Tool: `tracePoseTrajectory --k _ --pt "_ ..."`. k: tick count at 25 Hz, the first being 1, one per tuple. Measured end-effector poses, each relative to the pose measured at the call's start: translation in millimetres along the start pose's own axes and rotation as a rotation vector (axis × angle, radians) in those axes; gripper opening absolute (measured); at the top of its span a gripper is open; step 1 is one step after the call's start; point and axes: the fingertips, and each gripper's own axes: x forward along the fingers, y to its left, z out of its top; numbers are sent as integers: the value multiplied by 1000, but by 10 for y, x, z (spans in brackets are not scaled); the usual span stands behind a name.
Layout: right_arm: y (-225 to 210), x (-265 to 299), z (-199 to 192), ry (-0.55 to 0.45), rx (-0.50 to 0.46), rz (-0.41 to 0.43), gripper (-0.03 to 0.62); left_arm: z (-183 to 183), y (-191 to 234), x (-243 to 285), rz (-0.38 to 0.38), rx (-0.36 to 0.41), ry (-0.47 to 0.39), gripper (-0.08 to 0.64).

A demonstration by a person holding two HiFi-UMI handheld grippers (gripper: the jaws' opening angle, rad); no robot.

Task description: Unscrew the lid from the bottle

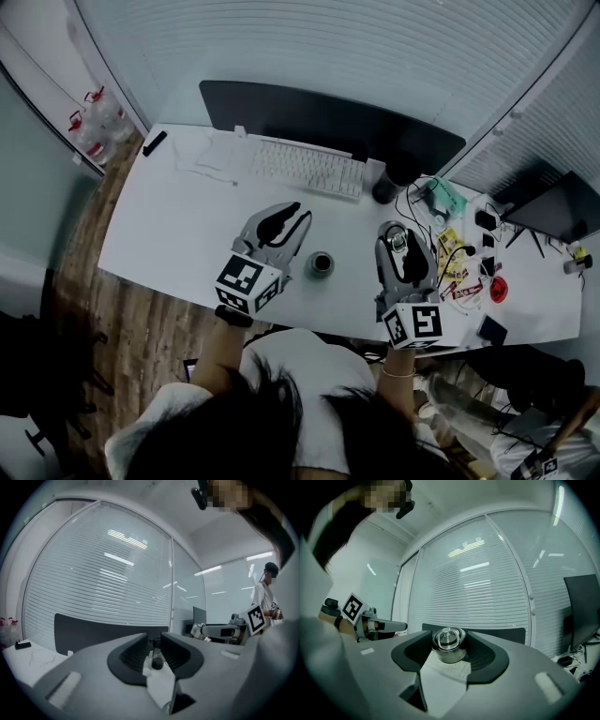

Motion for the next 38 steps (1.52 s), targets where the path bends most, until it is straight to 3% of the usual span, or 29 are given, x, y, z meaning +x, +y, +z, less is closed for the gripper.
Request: tracePoseTrajectory --k 12,24,38 --pt "-29 -13 -174 37 4 -19 229 -162 113 -89 87 14 26 60" --pt "-61 -2 -245 57 11 -12 229 -335 157 -97 118 34 87 58" --pt "-34 52 -328 91 34 10 229 -329 178 -74 104 17 82 58"
